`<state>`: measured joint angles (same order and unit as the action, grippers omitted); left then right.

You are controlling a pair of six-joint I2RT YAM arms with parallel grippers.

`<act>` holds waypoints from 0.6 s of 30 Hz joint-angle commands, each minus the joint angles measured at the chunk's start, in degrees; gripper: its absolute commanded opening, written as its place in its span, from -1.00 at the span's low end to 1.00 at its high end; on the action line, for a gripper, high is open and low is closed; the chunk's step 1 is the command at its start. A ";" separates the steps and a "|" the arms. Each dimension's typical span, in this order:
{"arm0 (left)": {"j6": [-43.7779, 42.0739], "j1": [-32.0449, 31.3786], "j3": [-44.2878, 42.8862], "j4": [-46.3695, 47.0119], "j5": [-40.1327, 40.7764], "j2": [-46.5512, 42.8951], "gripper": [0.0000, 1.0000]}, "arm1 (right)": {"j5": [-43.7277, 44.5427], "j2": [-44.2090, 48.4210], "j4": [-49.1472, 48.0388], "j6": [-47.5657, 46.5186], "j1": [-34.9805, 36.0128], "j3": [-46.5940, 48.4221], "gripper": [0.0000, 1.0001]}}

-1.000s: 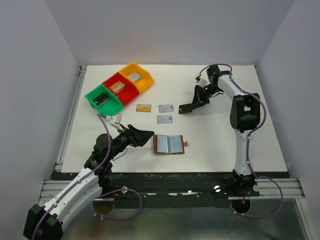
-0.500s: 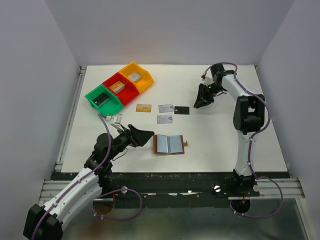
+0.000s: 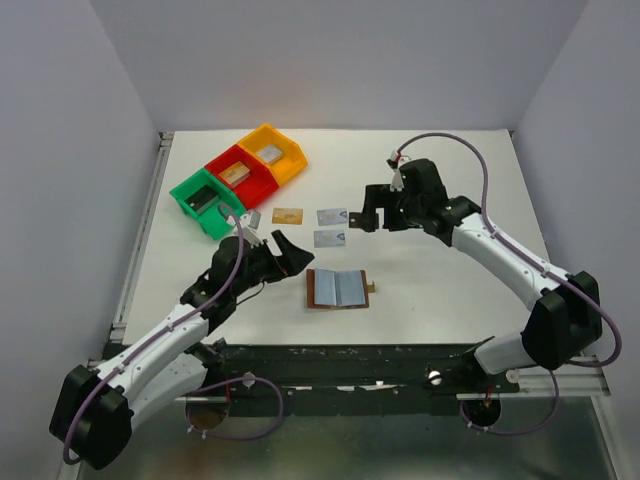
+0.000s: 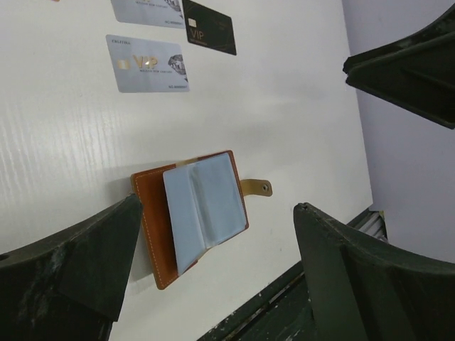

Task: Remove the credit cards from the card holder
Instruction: Remove the credit card from the card holder.

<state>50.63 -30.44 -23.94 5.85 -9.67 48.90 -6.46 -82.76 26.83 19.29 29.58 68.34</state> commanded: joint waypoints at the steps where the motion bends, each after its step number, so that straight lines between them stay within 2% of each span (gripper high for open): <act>1: -2.64 -4.01 -4.78 -8.28 8.60 2.59 0.98 | 9.30 -1.61 -0.57 3.22 3.00 -4.70 1.00; 4: -3.52 -6.04 -6.90 -11.47 11.69 5.31 0.99 | 16.47 -2.23 1.04 2.07 7.41 -6.71 1.00; 11: -2.38 -8.85 -7.34 -9.54 11.52 8.22 0.97 | 12.17 -5.21 2.70 5.58 8.82 -10.94 0.97; 15: -3.87 -11.31 -9.89 -11.73 12.75 10.42 0.91 | 10.42 -6.71 3.05 5.76 8.82 -12.34 0.73; 18: -4.14 -12.10 -10.77 -11.56 12.49 11.91 0.77 | 9.10 -7.94 3.05 6.20 8.82 -13.40 0.54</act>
<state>47.92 -41.12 -32.05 -4.29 1.06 59.22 3.62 -89.21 28.49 24.12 38.52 56.64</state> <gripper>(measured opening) 0.930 0.811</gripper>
